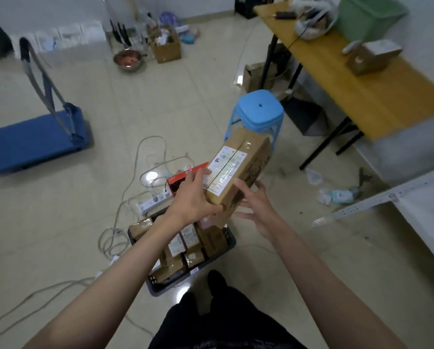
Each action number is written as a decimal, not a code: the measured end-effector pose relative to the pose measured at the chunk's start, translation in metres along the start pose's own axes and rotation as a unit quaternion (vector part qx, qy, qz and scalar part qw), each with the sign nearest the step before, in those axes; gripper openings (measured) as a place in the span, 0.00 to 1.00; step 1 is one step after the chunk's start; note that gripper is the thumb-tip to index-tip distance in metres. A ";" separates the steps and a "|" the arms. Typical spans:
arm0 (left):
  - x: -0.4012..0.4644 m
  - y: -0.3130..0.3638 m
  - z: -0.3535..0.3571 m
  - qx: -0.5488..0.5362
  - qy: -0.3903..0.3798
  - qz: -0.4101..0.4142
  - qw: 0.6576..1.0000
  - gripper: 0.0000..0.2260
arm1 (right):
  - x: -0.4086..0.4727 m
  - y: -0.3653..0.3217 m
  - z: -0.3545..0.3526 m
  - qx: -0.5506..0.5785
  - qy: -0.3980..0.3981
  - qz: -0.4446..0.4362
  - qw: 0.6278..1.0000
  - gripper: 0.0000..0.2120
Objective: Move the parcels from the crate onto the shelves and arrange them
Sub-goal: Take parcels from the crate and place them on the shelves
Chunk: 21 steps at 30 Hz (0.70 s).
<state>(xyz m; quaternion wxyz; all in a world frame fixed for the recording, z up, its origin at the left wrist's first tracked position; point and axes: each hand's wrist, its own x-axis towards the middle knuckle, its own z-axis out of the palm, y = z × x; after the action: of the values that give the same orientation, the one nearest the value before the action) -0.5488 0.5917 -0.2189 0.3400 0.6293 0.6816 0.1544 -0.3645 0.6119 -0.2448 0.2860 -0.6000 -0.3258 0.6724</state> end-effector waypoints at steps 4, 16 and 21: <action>-0.009 0.021 0.007 0.039 -0.022 0.080 0.996 0.43 | -0.027 0.009 -0.019 0.051 0.047 -0.018 0.997 0.41; -0.059 0.066 0.018 -0.092 -0.277 0.196 0.936 0.38 | -0.150 0.053 -0.083 0.155 0.221 -0.092 0.959 0.28; -0.086 0.114 0.049 -0.061 -0.295 0.274 0.913 0.36 | -0.213 0.070 -0.108 0.175 0.280 -0.121 0.936 0.21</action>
<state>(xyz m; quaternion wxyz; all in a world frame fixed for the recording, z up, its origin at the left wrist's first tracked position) -0.4329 0.5168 -0.1583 0.5076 0.7862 0.3408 0.0898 -0.2315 0.4128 -0.1747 0.5449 -0.6606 -0.1798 0.4842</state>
